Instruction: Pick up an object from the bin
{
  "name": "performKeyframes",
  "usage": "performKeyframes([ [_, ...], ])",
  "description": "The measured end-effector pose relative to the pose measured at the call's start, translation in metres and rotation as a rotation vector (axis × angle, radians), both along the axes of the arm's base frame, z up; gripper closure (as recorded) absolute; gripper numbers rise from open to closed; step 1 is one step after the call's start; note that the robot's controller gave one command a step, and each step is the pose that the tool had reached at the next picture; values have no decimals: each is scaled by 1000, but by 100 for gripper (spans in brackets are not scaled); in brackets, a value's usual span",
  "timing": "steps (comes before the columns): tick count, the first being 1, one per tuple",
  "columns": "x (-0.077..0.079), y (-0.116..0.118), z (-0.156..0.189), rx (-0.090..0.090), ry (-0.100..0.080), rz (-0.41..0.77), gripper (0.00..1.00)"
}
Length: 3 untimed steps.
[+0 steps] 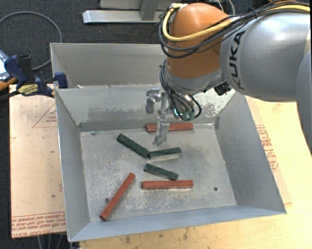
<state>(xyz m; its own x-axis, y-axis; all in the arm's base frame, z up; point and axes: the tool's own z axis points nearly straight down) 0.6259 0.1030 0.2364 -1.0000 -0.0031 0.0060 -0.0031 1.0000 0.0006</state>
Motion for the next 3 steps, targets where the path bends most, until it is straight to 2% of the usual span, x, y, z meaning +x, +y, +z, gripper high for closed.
performKeyframes([
  [1, 9, 4, -170, -2, -2, -355, 0],
  [2, 0, 21, -134, 1, -9, -380, 0],
  [3, 6, 0, -136, -1, -8, -551, 0],
])
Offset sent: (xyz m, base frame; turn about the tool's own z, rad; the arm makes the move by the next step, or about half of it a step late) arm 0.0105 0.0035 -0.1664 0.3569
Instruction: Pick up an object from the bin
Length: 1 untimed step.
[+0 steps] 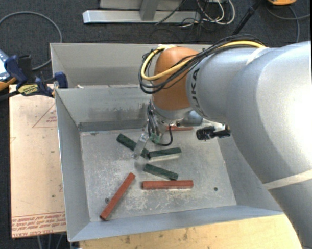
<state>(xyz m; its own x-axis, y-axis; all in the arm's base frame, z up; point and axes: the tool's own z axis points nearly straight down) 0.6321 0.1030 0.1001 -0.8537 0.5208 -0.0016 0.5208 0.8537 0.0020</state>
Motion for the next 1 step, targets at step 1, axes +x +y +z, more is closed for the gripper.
performKeyframes([
  [1, -2, 15, -31, 1, 3, -199, 0],
])
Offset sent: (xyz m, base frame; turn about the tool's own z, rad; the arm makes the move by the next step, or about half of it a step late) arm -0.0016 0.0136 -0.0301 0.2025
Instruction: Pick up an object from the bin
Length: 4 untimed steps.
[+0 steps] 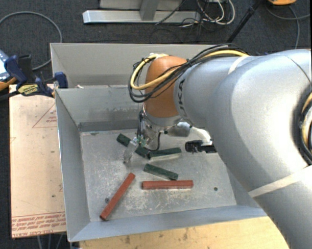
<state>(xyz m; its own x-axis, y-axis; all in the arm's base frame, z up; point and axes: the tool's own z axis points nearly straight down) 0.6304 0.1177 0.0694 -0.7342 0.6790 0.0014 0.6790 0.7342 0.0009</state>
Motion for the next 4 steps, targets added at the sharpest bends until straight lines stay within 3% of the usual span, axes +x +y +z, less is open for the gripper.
performKeyframes([
  [1, 0, 0, 0, -2, -1, 3, 0],
  [2, 1, 1, 1, -1, -3, 4, 100],
  [4, 3, 1, 56, 0, -5, 9, 100],
])
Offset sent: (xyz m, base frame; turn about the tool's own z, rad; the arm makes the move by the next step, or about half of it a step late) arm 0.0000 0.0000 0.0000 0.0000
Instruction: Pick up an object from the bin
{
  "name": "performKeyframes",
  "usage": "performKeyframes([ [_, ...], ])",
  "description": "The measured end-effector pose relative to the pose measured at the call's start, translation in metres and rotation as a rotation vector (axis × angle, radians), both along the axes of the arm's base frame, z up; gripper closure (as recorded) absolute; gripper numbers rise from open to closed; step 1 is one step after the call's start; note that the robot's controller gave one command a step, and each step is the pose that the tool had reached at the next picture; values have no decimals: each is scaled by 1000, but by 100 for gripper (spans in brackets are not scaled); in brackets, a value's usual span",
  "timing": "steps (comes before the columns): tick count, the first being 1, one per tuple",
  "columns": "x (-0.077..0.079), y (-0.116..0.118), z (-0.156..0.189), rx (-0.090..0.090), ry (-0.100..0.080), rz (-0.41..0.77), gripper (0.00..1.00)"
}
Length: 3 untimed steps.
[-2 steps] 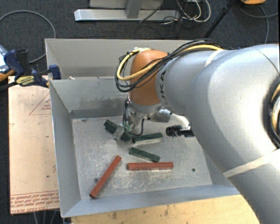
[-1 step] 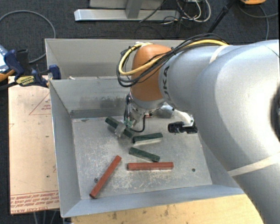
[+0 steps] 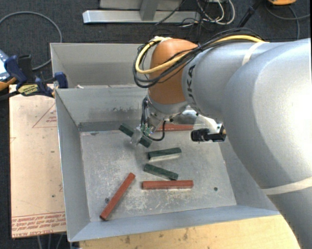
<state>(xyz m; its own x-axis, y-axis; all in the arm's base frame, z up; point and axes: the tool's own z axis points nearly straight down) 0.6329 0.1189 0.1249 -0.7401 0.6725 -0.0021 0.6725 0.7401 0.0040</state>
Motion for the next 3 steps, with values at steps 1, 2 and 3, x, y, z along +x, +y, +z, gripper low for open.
performKeyframes([
  [1, 1, 0, 7, 0, 2, 2, 100],
  [2, 2, 0, 33, 0, 1, 5, 100],
  [3, 3, 1, 77, 0, -2, 9, 100],
])
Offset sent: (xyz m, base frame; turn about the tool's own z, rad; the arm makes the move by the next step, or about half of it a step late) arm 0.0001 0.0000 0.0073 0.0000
